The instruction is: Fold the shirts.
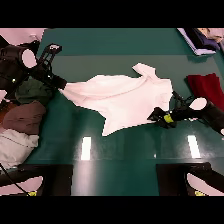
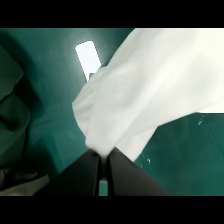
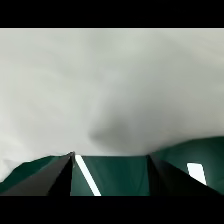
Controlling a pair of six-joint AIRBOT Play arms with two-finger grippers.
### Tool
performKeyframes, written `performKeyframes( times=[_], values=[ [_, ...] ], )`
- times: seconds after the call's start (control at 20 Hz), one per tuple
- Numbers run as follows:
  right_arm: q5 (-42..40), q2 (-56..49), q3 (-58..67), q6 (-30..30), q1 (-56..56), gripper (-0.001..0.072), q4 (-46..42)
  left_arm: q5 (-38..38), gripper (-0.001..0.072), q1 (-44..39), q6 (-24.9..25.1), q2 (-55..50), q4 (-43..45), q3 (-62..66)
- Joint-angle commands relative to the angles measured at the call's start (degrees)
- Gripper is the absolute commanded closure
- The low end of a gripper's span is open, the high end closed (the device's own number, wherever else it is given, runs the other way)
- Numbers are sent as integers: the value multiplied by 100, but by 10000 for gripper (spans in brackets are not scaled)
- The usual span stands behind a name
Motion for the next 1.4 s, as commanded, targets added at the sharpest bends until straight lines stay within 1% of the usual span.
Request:
performKeyframes(
  times=[0.0, 0.15, 0.2, 0.25, 0.3, 0.35, 0.45, 0.55, 0.65, 0.85, 0.95, 1.15, 1.25, 1.35],
  values=[
    [-568, -234, -46, -195, 197, 278, 393, -92, 679, 4, 2, -2, -7, -2],
    [-688, -422, -46, -177, 426, 283, 387, -166, 679, 7, 0, -2, -7, -2],
    [-730, -501, -46, -181, 487, 310, 387, -186, 679, 4, 0, -2, -7, -2],
    [-804, -542, -46, -256, 549, 513, 380, -195, 679, 4, -7, -2, -7, -2],
    [-911, -551, -46, -372, 612, 679, 387, -199, 678, 4, -57, 0, -7, -2],
    [-984, -498, -44, -428, 658, 692, 385, -203, 679, 4, -160, 9, -7, 0],
    [-1008, -149, 0, -437, 636, 692, 358, -155, 679, 7, -297, 175, -2, 13],
    [-920, 426, 323, -505, 470, 693, 341, 105, 679, 4, -297, 564, -2, 55],
    [-866, 1049, 887, -529, 205, 693, 339, 267, 679, 7, -295, 1084, 0, 197],
    [-623, 2039, 2354, -728, -387, 693, 330, 232, 678, 4, -293, 2157, -4, 866],
    [-378, 2420, 3038, -809, -717, 693, 319, 238, 678, 4, -297, 2621, -4, 1316],
    [256, 3064, 4146, -776, -1447, 694, -319, 214, 678, 4, -299, 3268, -15, 2483],
    [734, 3257, 4612, -774, -1943, 693, -448, 190, 678, 4, -332, 3390, -170, 3073],
    [1423, 3338, 5082, -776, -2586, 693, -457, 131, 678, 4, -446, 3445, -533, 3576]
  ],
)
